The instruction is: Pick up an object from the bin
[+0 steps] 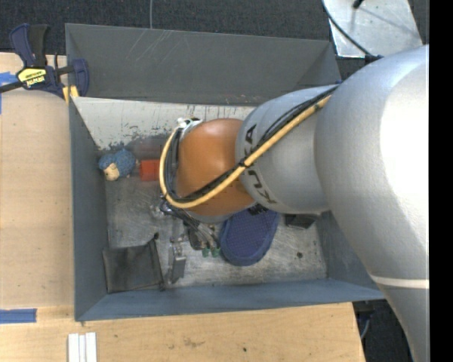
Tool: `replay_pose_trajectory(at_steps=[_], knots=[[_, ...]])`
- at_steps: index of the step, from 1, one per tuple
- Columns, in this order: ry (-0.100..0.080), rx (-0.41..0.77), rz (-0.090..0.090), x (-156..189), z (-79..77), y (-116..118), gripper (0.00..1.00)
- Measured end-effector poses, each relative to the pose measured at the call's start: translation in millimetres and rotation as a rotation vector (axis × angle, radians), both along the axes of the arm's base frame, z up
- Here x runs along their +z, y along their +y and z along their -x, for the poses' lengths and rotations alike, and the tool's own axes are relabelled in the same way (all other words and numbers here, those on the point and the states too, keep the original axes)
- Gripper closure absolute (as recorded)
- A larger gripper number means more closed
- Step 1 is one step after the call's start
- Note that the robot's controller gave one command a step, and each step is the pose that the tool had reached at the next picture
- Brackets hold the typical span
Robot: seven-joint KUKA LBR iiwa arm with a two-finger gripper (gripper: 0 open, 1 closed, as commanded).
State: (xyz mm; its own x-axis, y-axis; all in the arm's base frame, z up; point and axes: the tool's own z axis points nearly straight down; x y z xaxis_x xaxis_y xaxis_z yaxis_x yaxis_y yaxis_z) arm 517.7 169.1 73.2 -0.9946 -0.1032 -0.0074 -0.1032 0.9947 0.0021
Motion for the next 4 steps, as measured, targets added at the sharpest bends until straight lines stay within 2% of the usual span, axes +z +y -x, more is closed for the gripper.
replay_pose_trajectory(at_steps=[1,2,3,4], knots=[[0.001,-0.150,-0.003,67,14.2,47,0.00],[0.006,0.107,0.003,80,33.7,44,0.00],[0.009,0.133,0.005,43,29.4,32,0.00],[0.003,0.133,0.005,26,-6.9,-7,0.00]])
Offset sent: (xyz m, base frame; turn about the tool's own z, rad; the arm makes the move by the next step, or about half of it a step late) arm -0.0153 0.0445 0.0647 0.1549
